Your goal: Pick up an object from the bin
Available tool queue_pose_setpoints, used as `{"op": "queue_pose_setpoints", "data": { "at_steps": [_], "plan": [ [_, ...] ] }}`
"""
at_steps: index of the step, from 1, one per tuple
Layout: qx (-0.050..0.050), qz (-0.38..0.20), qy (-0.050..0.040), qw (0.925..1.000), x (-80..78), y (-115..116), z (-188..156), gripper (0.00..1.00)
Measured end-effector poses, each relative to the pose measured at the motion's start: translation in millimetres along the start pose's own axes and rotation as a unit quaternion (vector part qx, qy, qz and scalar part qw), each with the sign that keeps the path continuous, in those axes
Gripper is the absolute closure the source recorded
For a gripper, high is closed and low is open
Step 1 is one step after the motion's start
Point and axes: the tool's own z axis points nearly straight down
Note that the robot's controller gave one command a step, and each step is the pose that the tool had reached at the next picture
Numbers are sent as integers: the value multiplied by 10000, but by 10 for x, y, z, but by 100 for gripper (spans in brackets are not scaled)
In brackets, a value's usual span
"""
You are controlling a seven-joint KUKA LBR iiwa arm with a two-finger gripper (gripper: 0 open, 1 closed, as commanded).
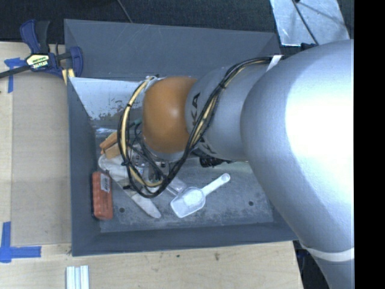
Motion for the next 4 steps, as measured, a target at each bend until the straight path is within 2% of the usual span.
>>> {"op": "queue_pose_setpoints", "data": {
  "at_steps": [2, 3, 4],
  "plan": [
    [24, 4, 39, 10000, 4, -7, -95, 100],
    [48, 3, 84, 10000, 22, -18, -355, 100],
    [39, 3, 67, 10000, 8, -11, -525, 100]
  ]
}}
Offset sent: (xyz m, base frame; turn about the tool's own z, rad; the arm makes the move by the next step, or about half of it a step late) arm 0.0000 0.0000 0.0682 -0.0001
